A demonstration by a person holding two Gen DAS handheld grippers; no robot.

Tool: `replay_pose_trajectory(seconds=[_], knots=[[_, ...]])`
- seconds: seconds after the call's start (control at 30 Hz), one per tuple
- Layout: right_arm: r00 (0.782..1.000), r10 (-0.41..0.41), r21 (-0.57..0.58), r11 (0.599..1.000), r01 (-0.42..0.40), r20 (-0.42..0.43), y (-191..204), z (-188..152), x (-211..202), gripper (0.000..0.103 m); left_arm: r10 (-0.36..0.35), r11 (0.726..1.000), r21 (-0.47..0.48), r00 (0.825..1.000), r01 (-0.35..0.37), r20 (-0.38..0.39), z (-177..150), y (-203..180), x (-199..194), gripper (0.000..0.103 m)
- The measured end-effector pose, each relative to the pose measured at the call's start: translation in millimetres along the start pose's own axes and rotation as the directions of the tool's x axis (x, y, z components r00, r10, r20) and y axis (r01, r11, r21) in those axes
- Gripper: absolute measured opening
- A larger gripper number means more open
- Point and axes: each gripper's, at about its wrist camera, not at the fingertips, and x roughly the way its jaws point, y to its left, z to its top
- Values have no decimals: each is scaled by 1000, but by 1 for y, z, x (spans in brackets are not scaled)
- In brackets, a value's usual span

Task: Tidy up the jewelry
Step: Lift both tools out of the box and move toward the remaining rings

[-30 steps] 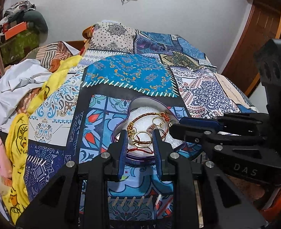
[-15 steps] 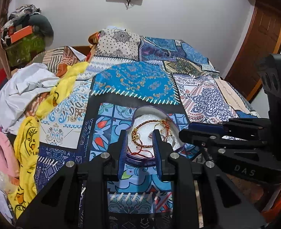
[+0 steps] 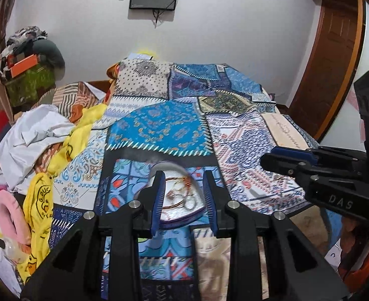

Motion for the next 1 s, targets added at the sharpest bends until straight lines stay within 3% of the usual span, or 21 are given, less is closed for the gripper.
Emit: replay_pose_trajectory(seconds=[0.13, 0.23, 0.57, 1.0], knots=[[999, -41, 30, 999, 40, 35, -23, -3, -18, 25, -20, 1000, 17, 1000, 20, 1, 5, -20, 2, 31], [996, -70, 55, 996, 67, 58, -41, -7, -30, 33, -34, 999, 39, 999, 34, -7, 7, -36, 7, 32], [987, -153, 154, 978, 143, 52, -104, -28, -49, 33, -80, 990, 112, 994, 89, -78, 9, -88, 42, 32], [991, -131, 205, 970, 128, 1, -138, -49, -39, 33, -142, 969, 171, 966, 180, -215, -6, -128, 94, 32]])
